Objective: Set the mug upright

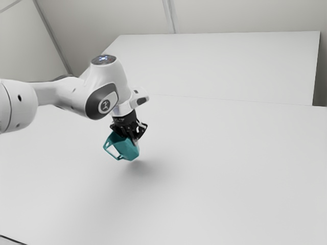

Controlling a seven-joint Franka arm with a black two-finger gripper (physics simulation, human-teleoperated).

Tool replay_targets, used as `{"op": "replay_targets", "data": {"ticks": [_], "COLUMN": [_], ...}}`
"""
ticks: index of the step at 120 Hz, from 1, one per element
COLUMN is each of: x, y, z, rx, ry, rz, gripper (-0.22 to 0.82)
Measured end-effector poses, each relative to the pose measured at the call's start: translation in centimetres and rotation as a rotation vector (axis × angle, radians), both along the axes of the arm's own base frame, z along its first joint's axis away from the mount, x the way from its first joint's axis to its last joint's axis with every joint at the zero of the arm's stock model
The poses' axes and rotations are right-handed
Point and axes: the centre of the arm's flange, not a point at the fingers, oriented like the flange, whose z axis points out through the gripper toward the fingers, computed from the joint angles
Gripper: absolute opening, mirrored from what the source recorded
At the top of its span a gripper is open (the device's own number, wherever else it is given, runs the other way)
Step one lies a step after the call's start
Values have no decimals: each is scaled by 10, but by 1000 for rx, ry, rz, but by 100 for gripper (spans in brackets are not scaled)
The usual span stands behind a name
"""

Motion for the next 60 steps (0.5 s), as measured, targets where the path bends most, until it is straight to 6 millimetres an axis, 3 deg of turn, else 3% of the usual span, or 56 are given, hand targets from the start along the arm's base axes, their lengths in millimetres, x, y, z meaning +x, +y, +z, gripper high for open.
{"op": "replay_targets", "data": {"ticks": [60], "x": [7], "y": [7], "z": [-53], "rx": [2], "ry": [38], "rz": [40], "gripper": [-18]}}
